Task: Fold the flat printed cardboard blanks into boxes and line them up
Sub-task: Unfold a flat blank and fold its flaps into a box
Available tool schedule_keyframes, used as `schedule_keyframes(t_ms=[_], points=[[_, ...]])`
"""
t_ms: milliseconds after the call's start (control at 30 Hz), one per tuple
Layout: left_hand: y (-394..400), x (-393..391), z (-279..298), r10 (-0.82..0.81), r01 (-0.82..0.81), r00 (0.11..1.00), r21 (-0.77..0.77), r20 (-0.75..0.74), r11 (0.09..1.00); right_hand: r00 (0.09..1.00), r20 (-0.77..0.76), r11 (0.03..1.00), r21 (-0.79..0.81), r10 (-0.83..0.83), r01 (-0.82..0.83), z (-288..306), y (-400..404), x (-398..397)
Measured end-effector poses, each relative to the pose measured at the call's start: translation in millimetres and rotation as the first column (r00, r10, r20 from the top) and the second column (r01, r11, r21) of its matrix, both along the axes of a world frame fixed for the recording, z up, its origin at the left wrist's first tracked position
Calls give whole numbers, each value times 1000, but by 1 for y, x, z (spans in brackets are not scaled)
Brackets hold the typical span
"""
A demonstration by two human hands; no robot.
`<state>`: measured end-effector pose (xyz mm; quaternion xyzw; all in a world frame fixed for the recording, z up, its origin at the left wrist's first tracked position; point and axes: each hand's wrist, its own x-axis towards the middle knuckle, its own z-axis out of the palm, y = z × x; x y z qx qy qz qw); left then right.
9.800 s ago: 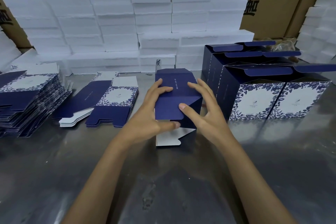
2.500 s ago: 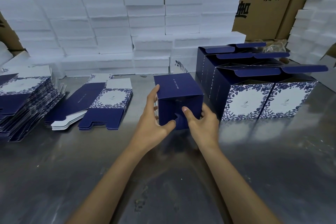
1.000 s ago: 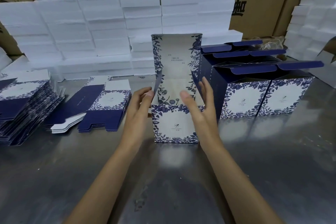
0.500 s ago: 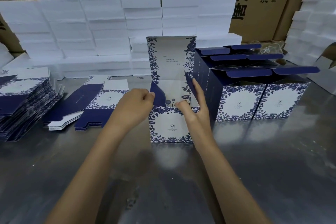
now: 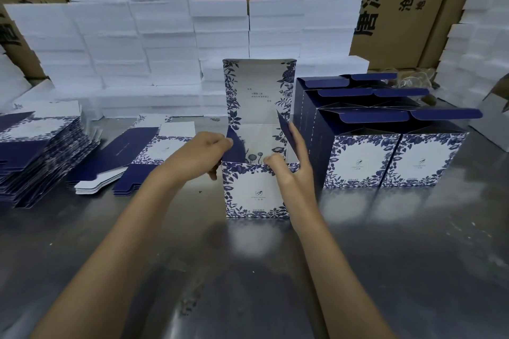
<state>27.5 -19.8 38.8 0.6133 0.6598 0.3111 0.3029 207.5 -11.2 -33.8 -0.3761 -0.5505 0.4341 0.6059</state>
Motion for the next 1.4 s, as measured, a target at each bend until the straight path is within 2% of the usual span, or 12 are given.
schedule_keyframes(t_ms=[100, 200, 400, 467, 600, 667, 800, 967, 1133, 1267, 1333, 1400], points=[[13, -4, 14, -7, 8, 1000, -73, 11, 997, 1000, -16, 1000, 4, 8, -8, 1, -1, 1], [21, 3, 14, 48, -46, 997, 26, -59, 999, 1000, -15, 1000, 13, 22, -22, 3, -2, 3], [26, -5, 15, 5, 0, 997, -64, 77, 998, 999, -32, 998, 42, 42, -41, 7, -5, 6], [24, -2, 10, 58, -60, 991, 8, 124, 998, 997, -36, 997, 35, 66, -64, 8, -4, 8], [15, 10, -17, 122, -265, 897, 298, 424, 917, 993, -9, 992, -16, 121, -121, 11, -3, 9], [13, 15, -28, 52, -259, 814, 282, 578, 924, 991, 22, 990, -46, 131, -130, 13, -3, 10], [9, 19, -43, -52, -201, 707, 270, 706, 942, 991, 32, 991, -25, 131, -130, 16, -4, 11], [3, 13, -47, -50, -232, 697, 291, 715, 928, 995, 42, 994, 63, 87, -89, 26, -12, 15], [-1, 15, -50, -50, -244, 709, 312, 703, 918, 989, 8, 977, -151, 150, -147, 29, -6, 17], [-3, 16, -48, -62, -241, 692, 311, 719, 919, 977, 139, 985, -87, 159, -148, 32, -4, 29], [-3, 16, -48, -57, -243, 688, 303, 724, 921, 961, 242, 984, -151, 130, -95, 43, 0, 40], [-3, 16, -47, -60, -229, 689, 296, 722, 927, 893, 427, 970, -239, 144, -42, 56, 6, 51]])
